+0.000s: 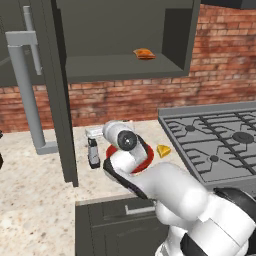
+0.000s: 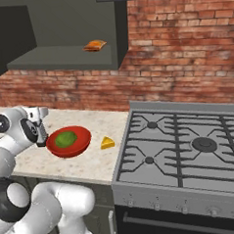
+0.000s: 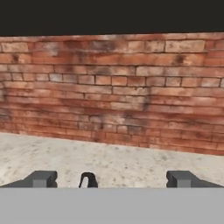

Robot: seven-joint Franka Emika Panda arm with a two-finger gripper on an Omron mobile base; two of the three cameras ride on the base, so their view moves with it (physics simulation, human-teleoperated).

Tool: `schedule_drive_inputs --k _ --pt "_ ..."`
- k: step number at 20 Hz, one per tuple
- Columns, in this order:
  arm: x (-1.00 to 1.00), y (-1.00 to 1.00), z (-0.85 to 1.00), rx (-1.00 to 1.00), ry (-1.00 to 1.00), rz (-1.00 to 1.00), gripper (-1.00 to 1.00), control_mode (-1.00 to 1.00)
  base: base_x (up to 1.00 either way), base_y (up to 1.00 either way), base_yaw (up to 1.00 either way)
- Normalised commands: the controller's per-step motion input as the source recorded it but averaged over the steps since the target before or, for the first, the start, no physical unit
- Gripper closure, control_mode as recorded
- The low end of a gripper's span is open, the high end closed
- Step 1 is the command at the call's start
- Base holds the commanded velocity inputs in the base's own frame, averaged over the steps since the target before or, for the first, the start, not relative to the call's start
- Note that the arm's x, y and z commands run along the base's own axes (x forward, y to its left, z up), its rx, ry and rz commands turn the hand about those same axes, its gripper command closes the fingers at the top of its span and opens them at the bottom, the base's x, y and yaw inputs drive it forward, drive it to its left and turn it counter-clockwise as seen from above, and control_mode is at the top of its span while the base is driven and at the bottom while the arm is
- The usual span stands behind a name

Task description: Pick the cheese from the fridge and the cheese grater from the cabinet and place them next to the salad bowl.

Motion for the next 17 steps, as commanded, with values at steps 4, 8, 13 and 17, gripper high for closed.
schedule_drive_inputs --k 4,8,13,17 --pt "-0.87 -0.4 0.6 0.0 0.08 -0.02 -1.0 -1.0 0.0 0.0 0.0" --pt "-0.86 -0.38 0.61 0.0 0.07 0.0 -1.0 -1.0 0.0 0.0 0.0" --pt "-0.93 -0.4 0.5 0.0 0.07 0.0 -1.0 -1.0 0.0 0.0 0.0" --pt "-0.92 -0.48 0.36 0.0 0.07 0.0 -1.0 -1.0 0.0 0.0 0.0"
